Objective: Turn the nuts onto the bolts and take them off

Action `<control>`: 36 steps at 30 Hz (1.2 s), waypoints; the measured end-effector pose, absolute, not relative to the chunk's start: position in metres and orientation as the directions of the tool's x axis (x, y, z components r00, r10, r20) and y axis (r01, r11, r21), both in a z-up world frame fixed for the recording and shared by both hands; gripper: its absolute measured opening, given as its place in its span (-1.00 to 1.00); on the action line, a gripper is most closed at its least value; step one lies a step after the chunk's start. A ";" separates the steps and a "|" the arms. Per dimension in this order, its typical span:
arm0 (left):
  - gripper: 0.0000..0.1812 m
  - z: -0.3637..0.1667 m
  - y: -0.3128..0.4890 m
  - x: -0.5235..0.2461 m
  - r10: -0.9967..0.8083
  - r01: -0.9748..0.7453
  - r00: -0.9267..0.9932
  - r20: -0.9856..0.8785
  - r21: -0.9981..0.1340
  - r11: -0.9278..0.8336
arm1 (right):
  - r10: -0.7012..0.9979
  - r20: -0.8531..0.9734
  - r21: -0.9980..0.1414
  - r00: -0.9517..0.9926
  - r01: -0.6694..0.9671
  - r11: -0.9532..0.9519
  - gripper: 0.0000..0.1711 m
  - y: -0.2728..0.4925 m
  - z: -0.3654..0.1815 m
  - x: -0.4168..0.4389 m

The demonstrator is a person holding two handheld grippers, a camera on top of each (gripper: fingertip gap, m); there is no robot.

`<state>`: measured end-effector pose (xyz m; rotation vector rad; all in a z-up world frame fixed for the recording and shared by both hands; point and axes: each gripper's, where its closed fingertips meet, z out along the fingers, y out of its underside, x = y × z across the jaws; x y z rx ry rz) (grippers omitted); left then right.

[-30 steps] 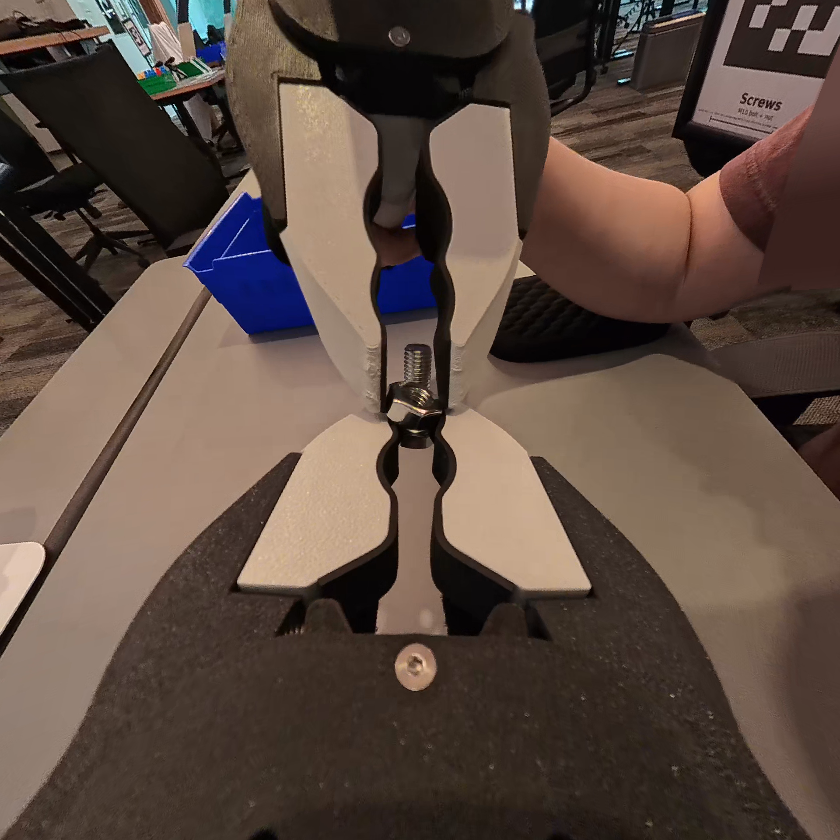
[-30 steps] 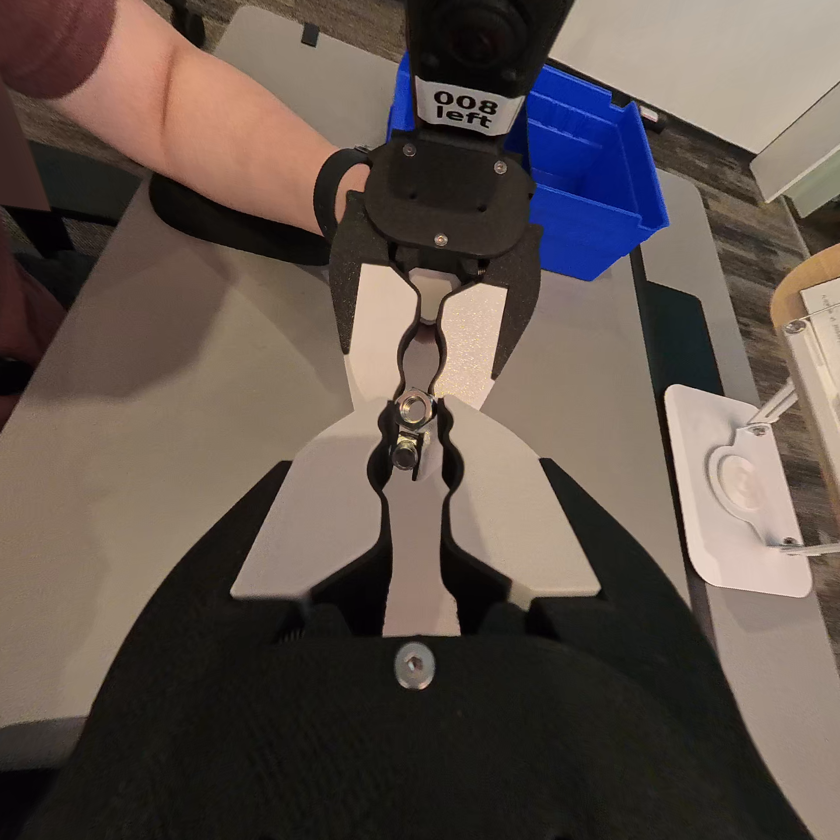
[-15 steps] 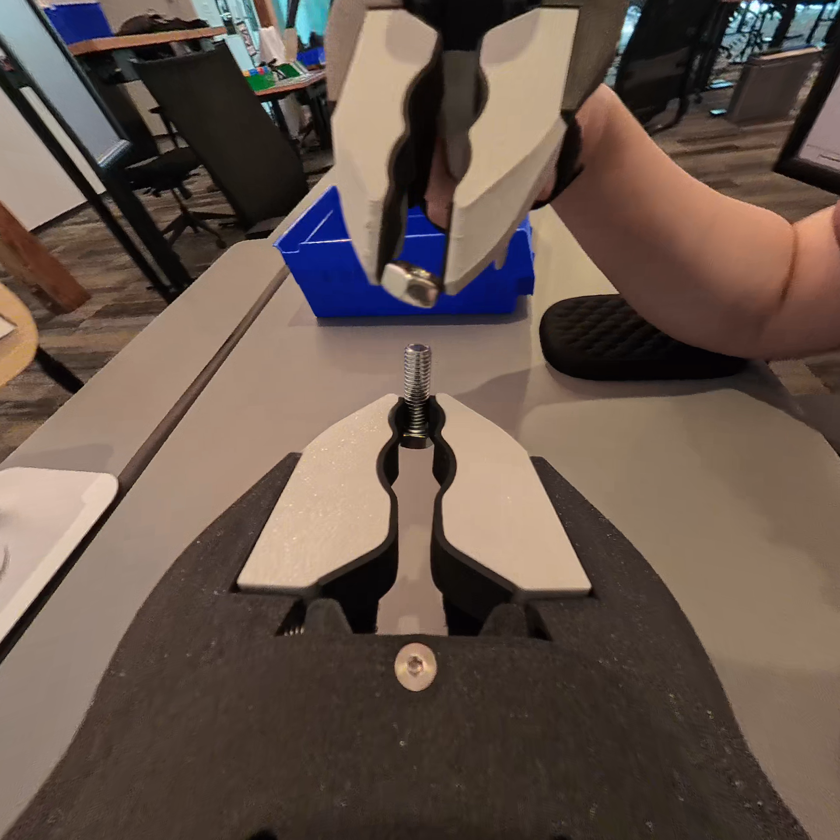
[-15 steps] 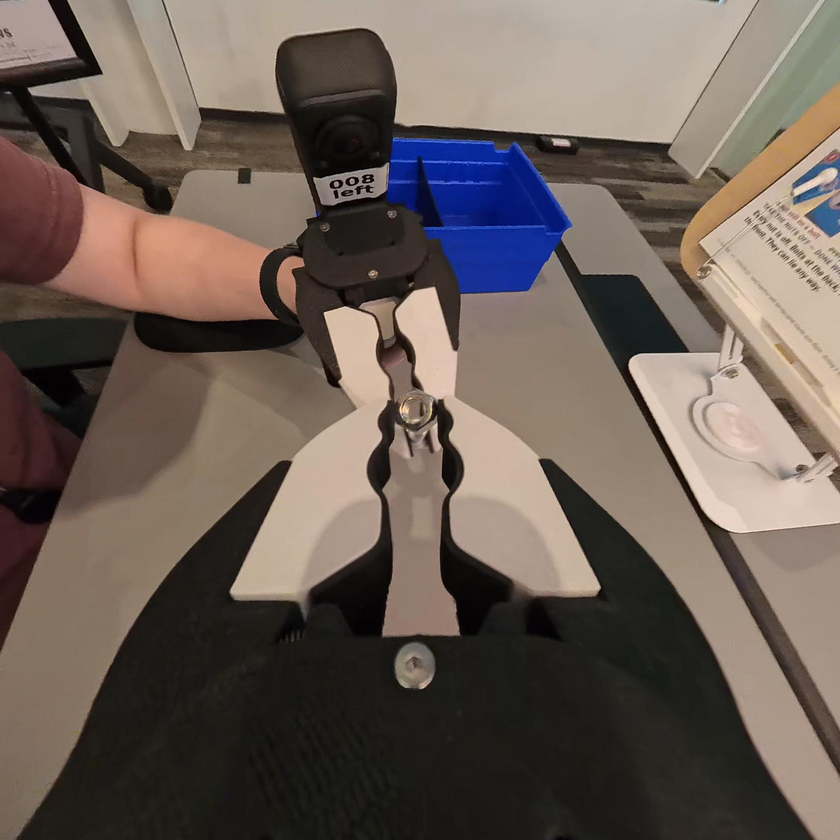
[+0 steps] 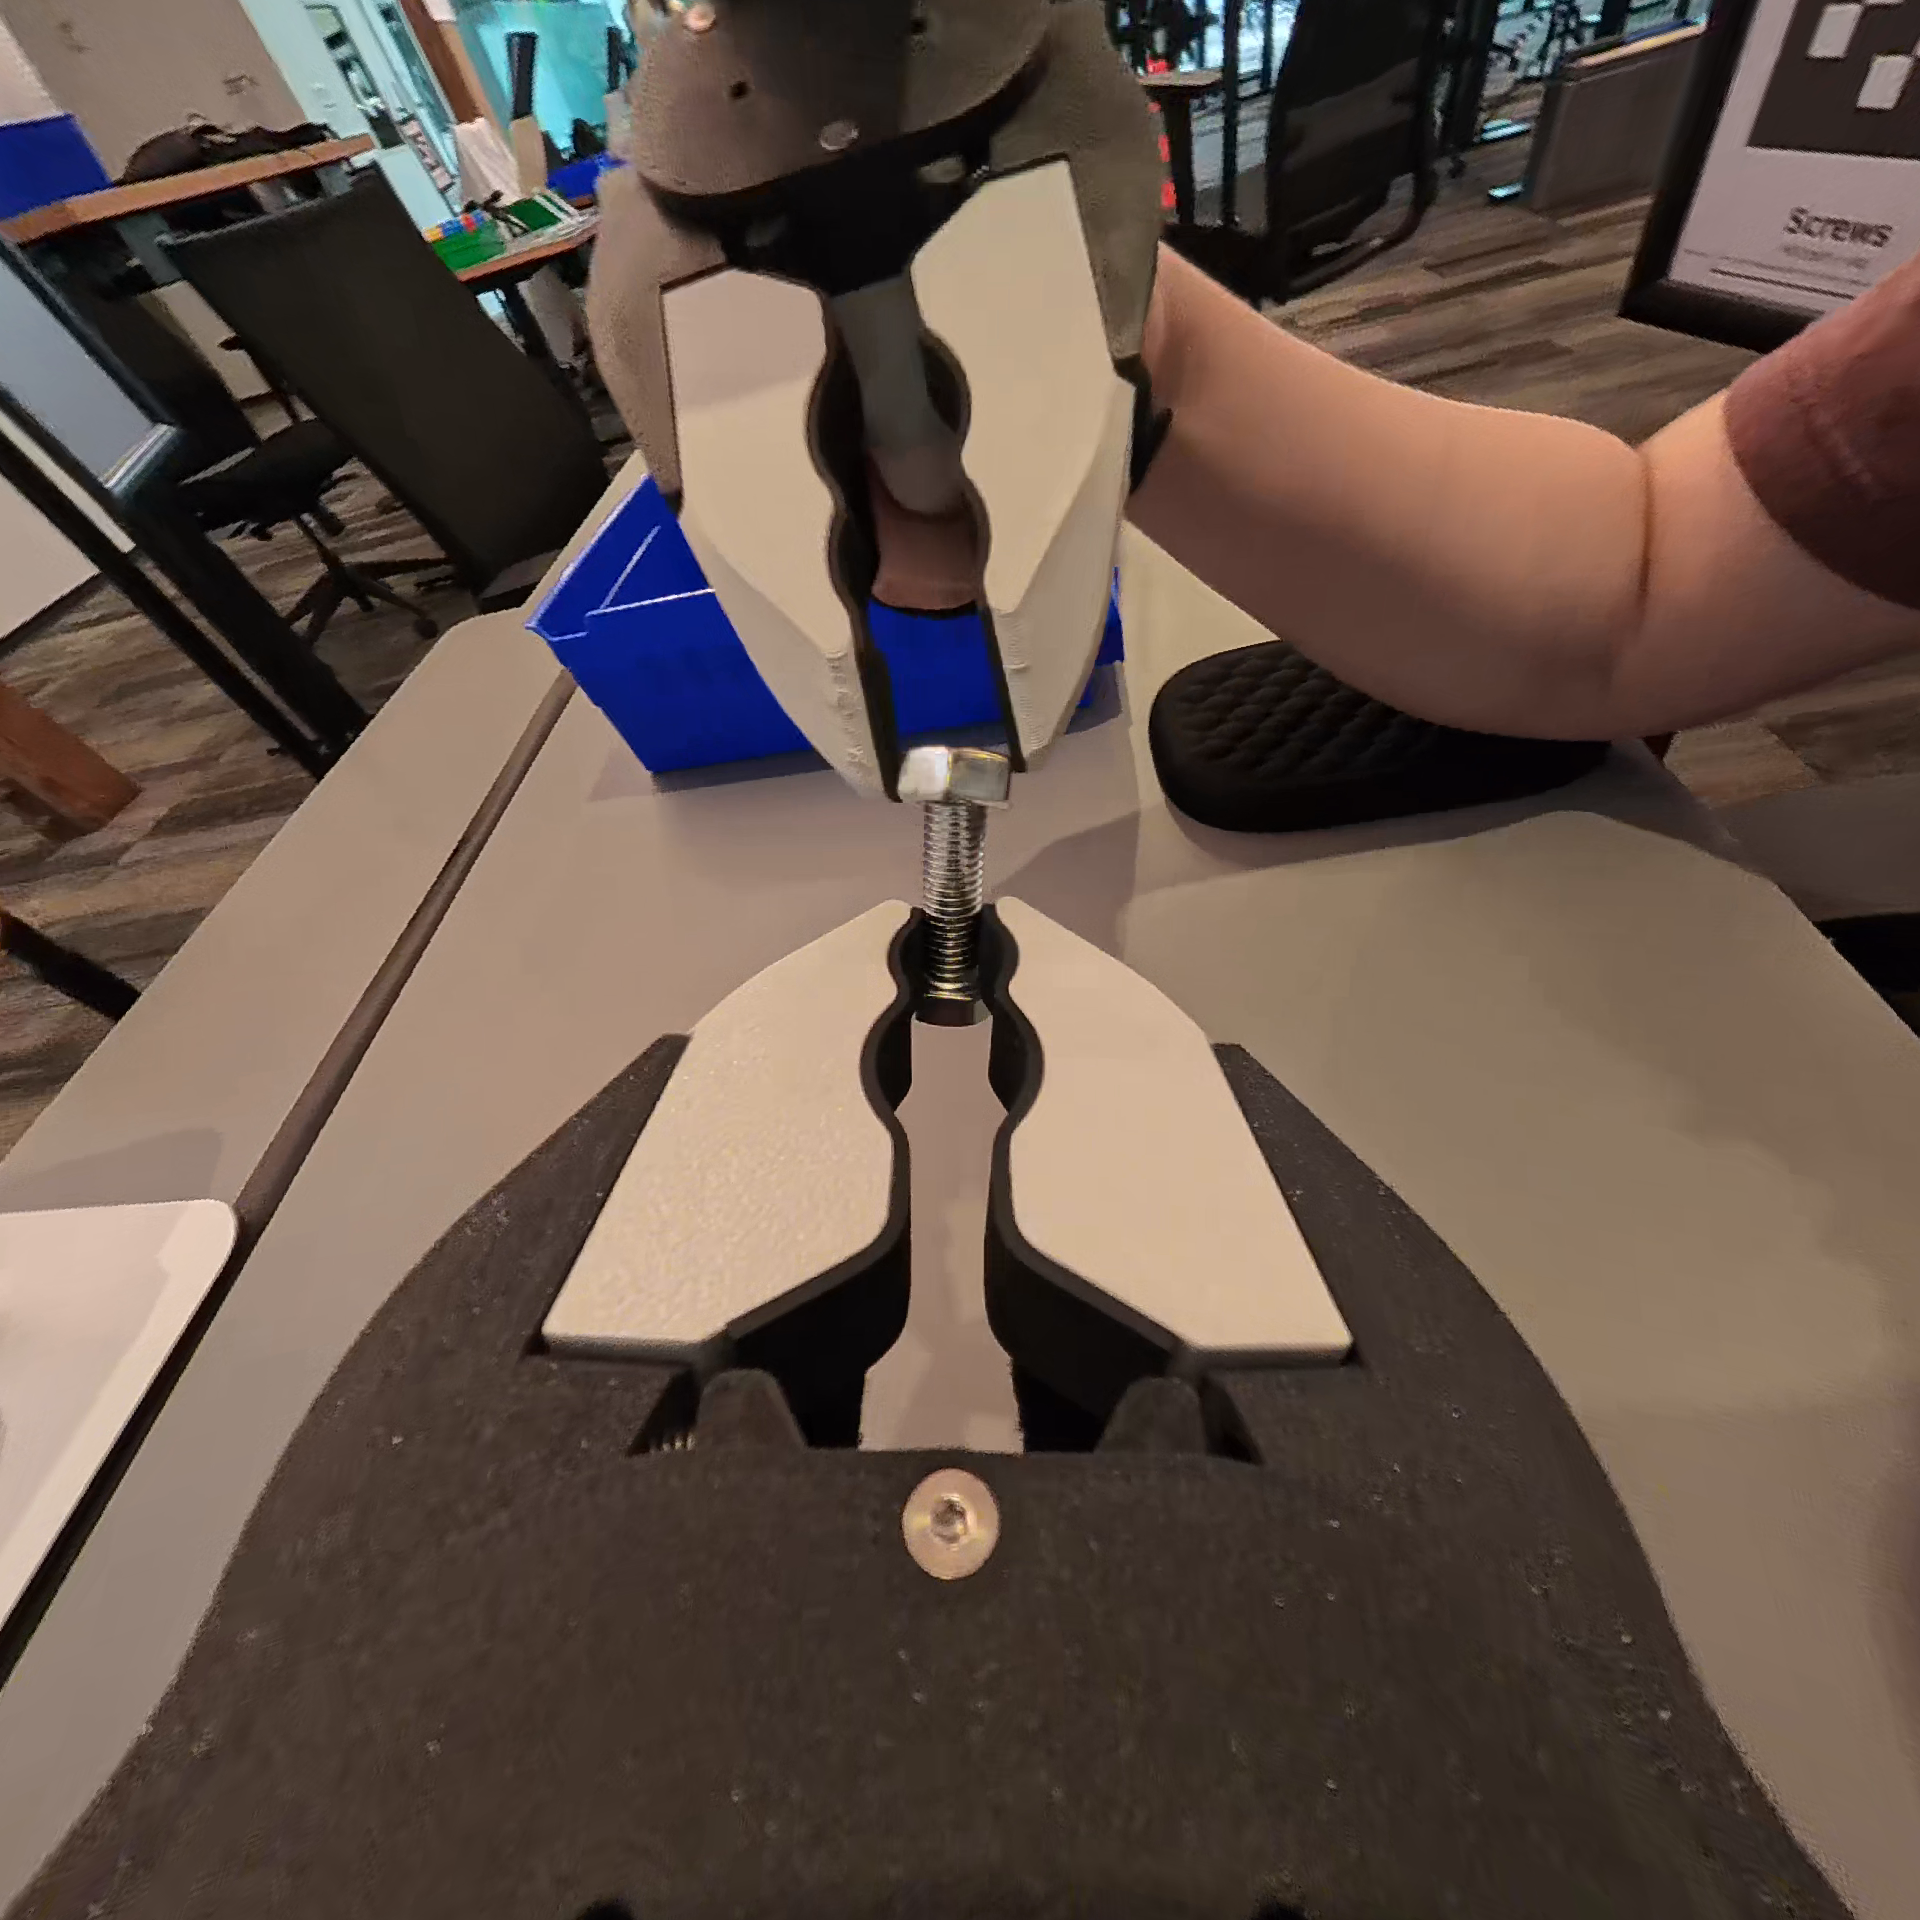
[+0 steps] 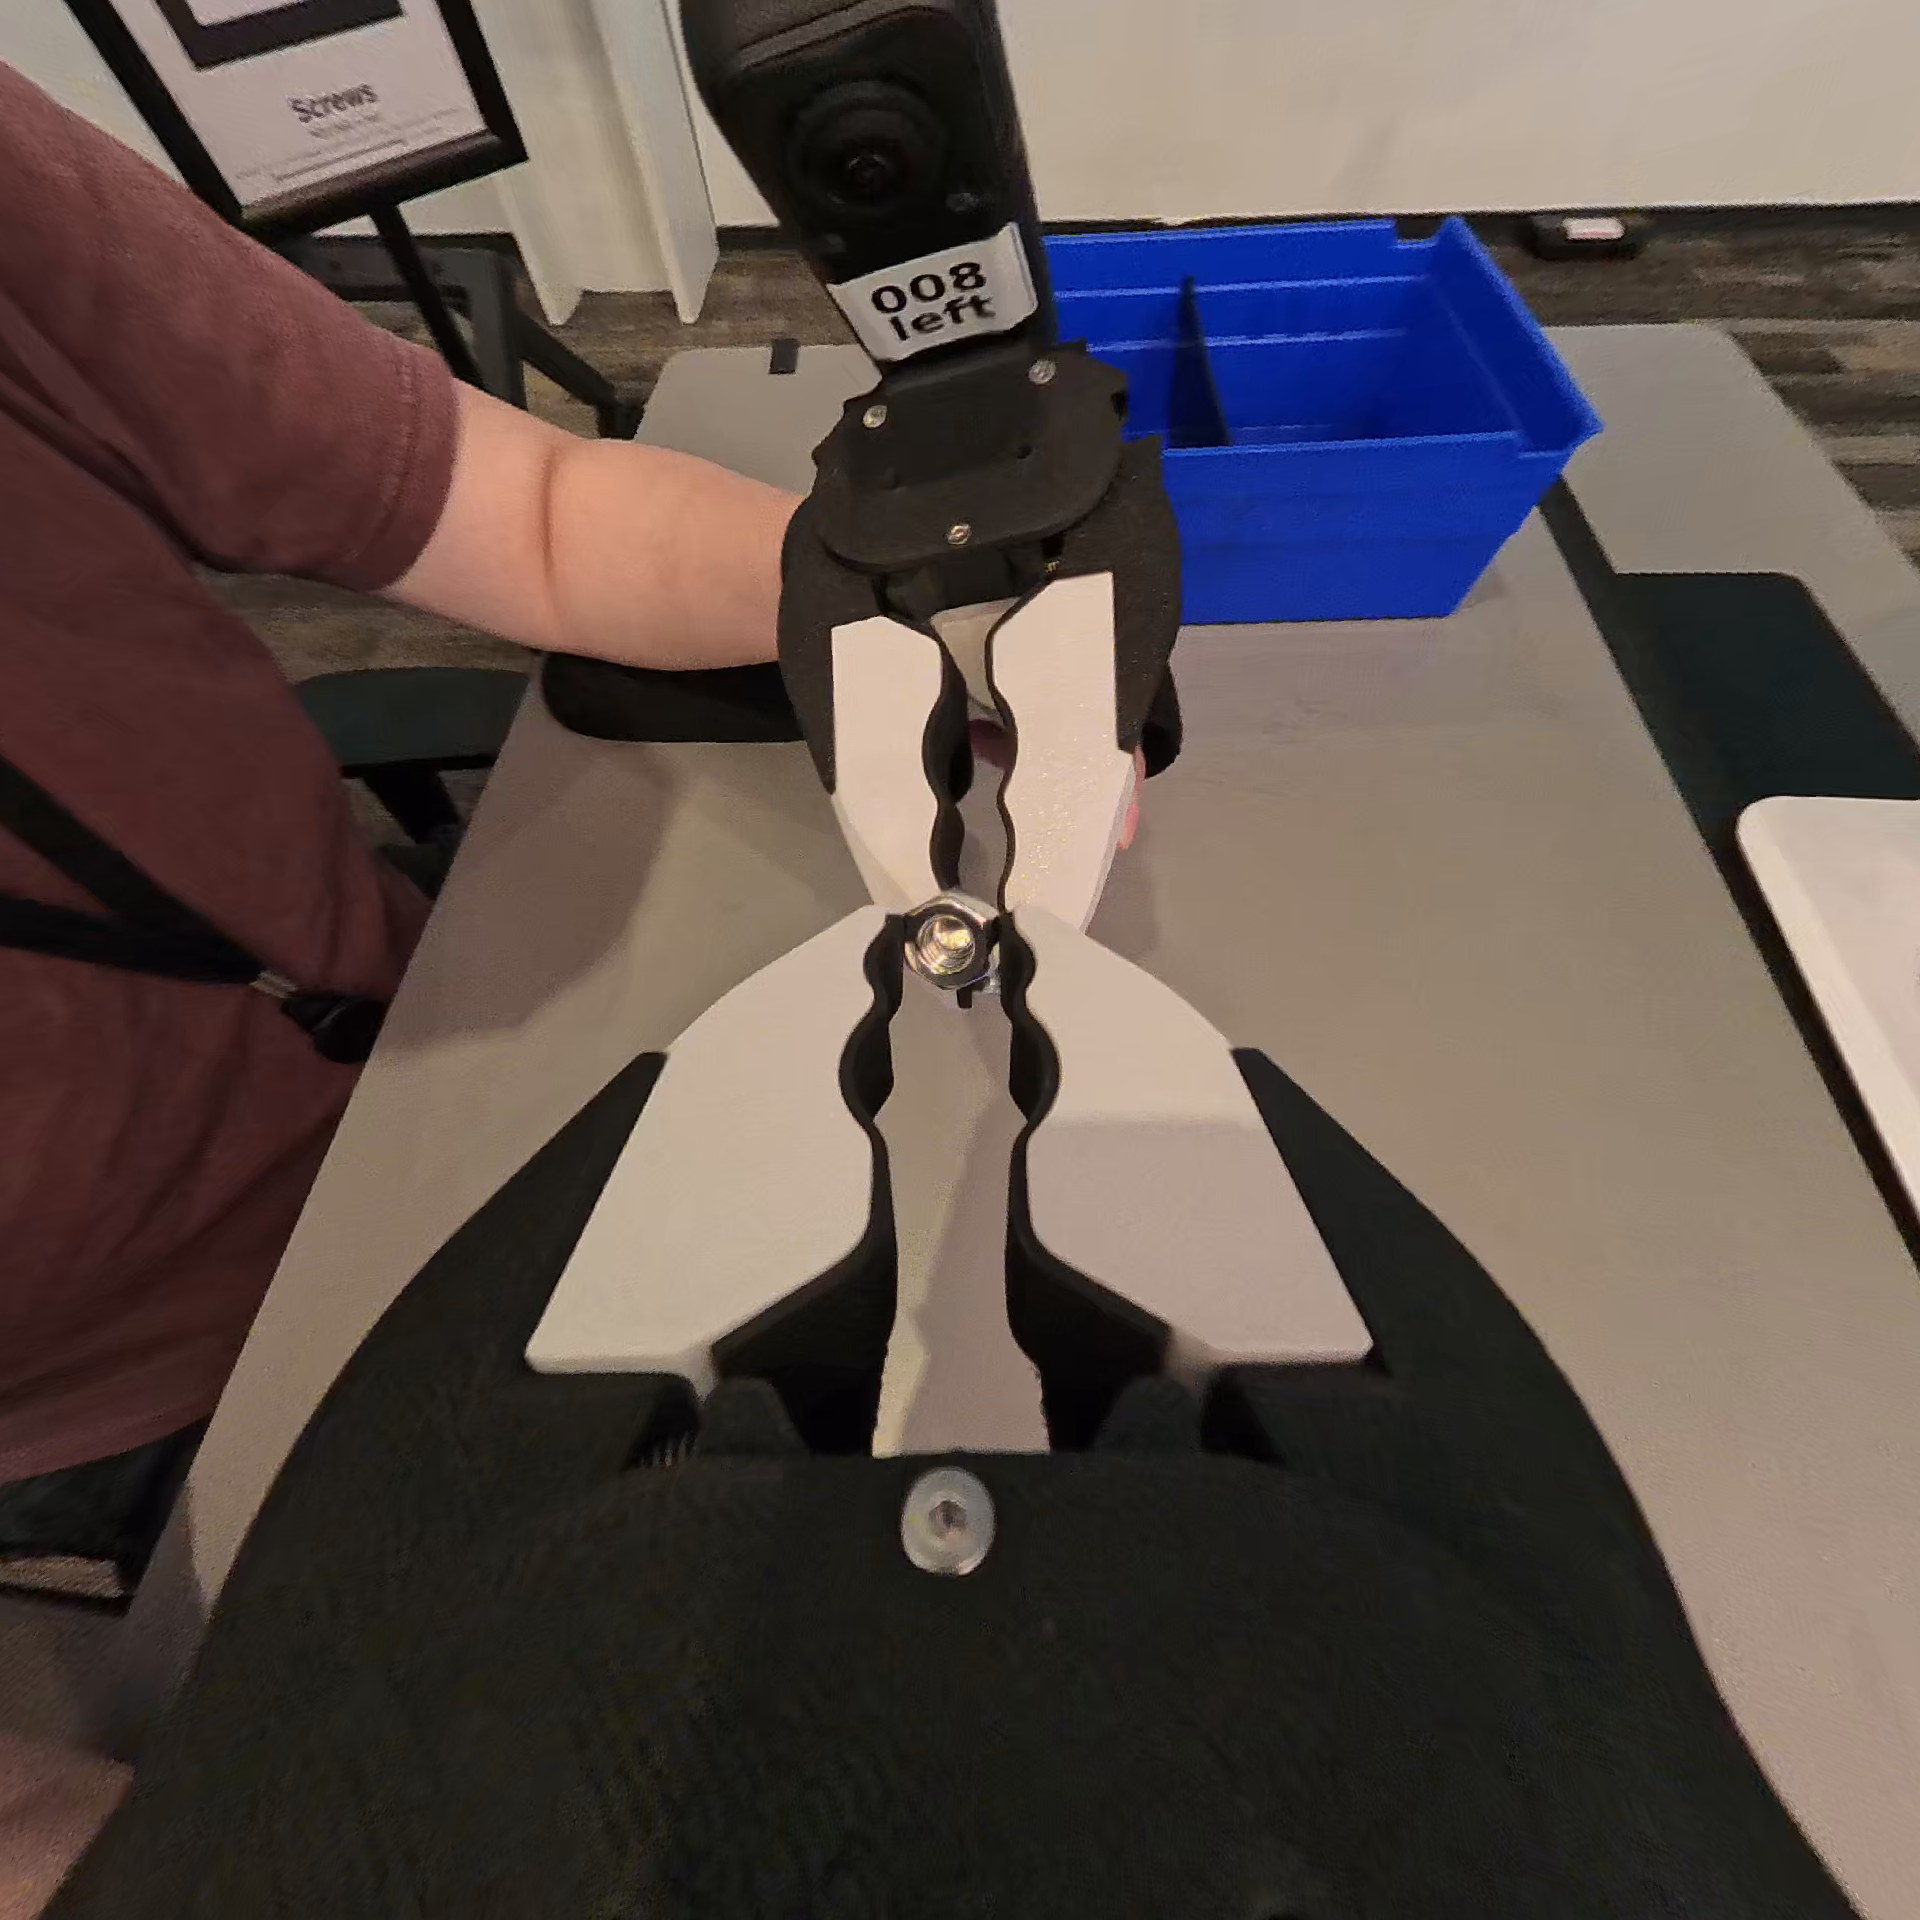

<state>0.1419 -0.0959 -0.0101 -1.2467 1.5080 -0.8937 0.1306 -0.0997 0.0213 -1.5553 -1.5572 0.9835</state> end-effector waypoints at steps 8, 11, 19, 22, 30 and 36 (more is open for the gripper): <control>-0.90 -0.032 -0.115 0.146 -0.958 -0.392 -0.144 -0.248 -0.875 0.286 | 0.996 -0.025 -0.800 -0.090 0.599 0.034 -0.79 -0.119 -0.002 0.137; -0.90 -0.040 -0.117 0.147 -0.953 -0.429 -0.160 -0.258 -0.851 0.303 | 0.995 -0.006 -0.760 -0.101 0.647 0.061 -0.79 -0.123 -0.009 0.140; -0.90 -0.055 -0.126 0.150 -0.941 -0.488 -0.213 -0.264 -0.805 0.337 | 0.987 0.060 -0.659 -0.149 0.736 0.152 -0.78 -0.131 -0.025 0.146; -0.90 -0.057 -0.126 0.151 -0.951 -0.493 -0.211 -0.227 -0.815 0.304 | 0.979 0.114 -0.630 -0.167 0.750 0.201 -0.78 -0.131 -0.028 0.147; -0.90 -0.055 -0.153 0.147 -0.933 -0.450 -0.353 -0.072 -0.861 0.237 | 0.942 0.171 -0.596 -0.287 0.731 0.331 -0.78 -0.155 -0.025 0.142; -0.90 -0.048 -0.148 0.148 -0.942 -0.426 -0.325 -0.079 -0.877 0.221 | 0.969 0.157 -0.604 -0.192 0.758 0.248 -0.79 -0.147 -0.018 0.141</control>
